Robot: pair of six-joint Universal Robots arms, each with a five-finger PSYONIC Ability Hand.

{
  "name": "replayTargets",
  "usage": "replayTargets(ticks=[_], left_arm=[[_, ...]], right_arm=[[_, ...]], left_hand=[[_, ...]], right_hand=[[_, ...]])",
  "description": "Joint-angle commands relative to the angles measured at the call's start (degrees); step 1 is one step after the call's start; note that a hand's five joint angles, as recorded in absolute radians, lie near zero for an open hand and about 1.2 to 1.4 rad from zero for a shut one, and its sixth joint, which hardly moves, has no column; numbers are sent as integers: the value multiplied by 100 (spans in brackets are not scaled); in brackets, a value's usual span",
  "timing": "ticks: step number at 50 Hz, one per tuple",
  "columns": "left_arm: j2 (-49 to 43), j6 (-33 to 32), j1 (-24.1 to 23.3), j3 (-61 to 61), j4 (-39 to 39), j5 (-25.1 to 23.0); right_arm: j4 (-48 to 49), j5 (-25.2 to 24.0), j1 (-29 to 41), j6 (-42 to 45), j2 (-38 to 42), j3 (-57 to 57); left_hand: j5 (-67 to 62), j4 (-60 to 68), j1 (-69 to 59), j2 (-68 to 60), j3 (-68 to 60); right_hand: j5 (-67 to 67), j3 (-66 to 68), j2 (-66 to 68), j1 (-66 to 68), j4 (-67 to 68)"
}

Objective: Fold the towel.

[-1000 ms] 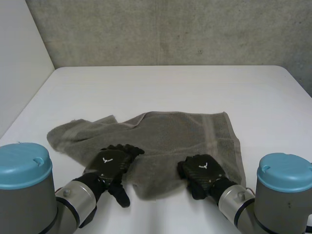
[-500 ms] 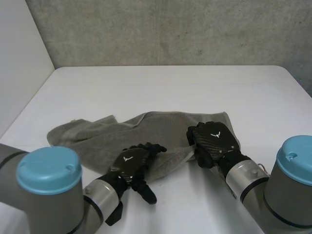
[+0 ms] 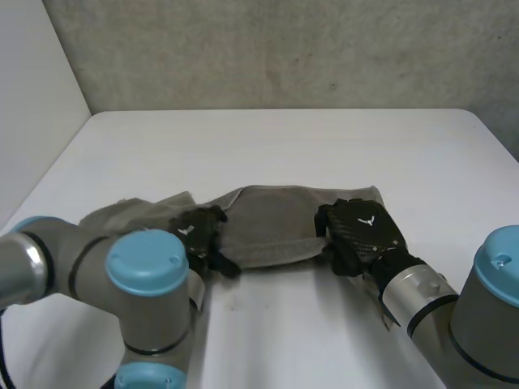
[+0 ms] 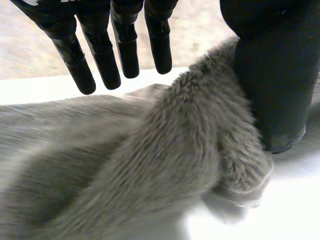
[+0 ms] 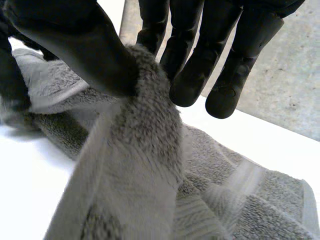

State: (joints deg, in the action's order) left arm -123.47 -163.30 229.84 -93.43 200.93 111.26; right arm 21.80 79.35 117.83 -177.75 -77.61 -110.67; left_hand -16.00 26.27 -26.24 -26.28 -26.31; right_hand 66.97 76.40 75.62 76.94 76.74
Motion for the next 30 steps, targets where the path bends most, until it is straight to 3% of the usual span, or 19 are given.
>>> replayTargets(ticks=[1,10,14,16,22,30], left_arm=[[552,-26,500,-360,43,89],[973,-140,1062,-842,34,11],[1088,-281,1221,-1054,43,-315],[1141,-369,1309,-1203,52,-840],[1176,-395,1353,-1458,34,-1588],[1387,-413,1344,-1748,52,-1695]], right_arm=[[9,-16,-120,30,-17,2],[9,2,-138,48,-70,19],[9,-7,-191,48,-87,19],[9,-16,-182,48,-87,19],[9,-16,-147,57,-87,28],[9,-42,-182,57,-87,46]], left_hand=[[-642,615,-618,-614,-611],[-1347,1319,-1323,-1318,-1316],[-2021,1994,-1998,-1993,-1990],[-3027,3000,-3003,-2999,-2996],[-2780,2752,-2756,-2752,-2749],[-2090,2062,-2066,-2061,-2059]], right_hand=[[303,360,438,306,326],[303,360,438,306,326],[303,360,438,306,326],[303,360,438,306,326],[303,360,438,306,326],[303,360,438,306,326]])
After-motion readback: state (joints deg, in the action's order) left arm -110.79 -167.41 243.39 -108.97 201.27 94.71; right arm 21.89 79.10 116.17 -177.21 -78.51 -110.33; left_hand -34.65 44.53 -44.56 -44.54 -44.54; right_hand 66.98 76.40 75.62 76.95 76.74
